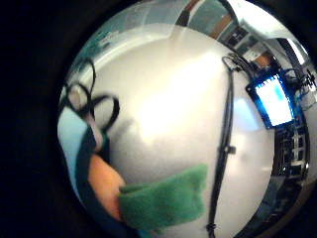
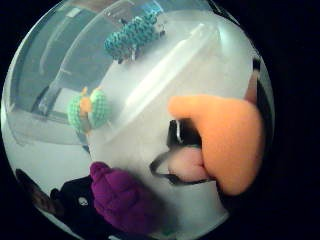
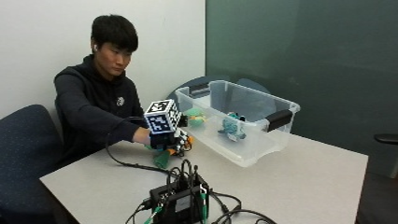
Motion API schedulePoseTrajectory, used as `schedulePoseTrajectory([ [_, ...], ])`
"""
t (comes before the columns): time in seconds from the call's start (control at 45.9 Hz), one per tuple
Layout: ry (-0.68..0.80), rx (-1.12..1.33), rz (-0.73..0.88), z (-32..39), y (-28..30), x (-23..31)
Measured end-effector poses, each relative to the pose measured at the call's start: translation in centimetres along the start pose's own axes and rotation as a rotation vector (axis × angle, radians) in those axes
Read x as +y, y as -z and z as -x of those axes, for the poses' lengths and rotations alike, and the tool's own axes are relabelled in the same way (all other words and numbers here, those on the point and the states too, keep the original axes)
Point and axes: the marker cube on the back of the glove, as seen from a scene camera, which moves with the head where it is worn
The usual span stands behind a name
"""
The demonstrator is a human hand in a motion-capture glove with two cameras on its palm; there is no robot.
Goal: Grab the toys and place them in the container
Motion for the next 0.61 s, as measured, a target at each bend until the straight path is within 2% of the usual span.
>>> schedulePoseTrajectory([
  [0.218,-0.06,0.013,0.014,-0.7,3.4,-0.8],
  [0.392,-0.069,0.011,-0.087,1.2,12.6,-2.9],
  [0.61,-0.001,0.011,-0.296,8.8,24.0,-7.7],
])
